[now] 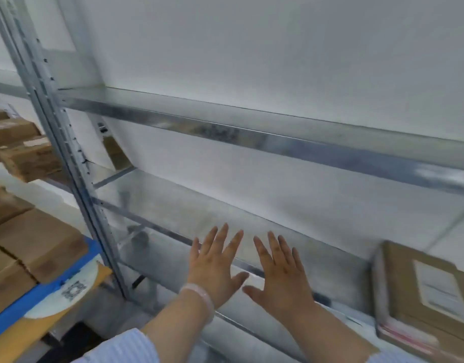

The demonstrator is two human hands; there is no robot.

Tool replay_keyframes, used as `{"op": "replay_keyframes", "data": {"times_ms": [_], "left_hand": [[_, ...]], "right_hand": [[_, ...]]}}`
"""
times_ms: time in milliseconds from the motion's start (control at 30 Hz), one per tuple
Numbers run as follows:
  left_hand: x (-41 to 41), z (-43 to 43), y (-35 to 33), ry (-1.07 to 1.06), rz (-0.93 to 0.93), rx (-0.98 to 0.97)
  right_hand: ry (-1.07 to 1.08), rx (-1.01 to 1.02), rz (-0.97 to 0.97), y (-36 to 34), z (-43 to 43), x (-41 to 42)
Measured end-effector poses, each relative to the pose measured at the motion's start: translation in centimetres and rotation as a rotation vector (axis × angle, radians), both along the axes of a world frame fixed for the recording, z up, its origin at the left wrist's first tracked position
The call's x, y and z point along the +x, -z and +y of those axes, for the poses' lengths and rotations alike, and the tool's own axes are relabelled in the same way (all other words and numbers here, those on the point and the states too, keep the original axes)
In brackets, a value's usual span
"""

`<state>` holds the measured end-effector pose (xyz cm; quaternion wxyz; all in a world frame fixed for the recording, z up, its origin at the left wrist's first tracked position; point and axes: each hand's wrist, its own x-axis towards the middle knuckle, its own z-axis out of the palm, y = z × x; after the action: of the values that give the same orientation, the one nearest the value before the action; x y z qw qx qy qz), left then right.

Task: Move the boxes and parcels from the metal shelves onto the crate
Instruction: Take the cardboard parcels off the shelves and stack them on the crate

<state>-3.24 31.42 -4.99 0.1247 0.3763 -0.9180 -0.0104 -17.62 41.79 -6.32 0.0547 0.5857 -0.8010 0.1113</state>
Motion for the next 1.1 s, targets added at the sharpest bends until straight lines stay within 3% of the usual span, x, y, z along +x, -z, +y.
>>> {"op": "replay_keyframes", "data": {"times_ms": [200,433,933,1100], "left_hand": [[-11.4,9.3,1.1,0.199,0.029,0.057],[-18.7,16.4,2.0,0.32,0.016,0.193],[-29.5,17.3,3.9,0.378,-0.122,0.579],[-30.1,16.8,5.4,0.41,0.061,0.939]], "right_hand": [[0.204,0.046,-0.053,0.3,12.2,-8.5],[0.429,0.036,-0.08,0.6,20.8,-14.3],[0.771,-0.028,-0.341,1.5,23.4,-22.0],[0.834,0.026,-0.341,2.3,22.4,-22.4]]}}
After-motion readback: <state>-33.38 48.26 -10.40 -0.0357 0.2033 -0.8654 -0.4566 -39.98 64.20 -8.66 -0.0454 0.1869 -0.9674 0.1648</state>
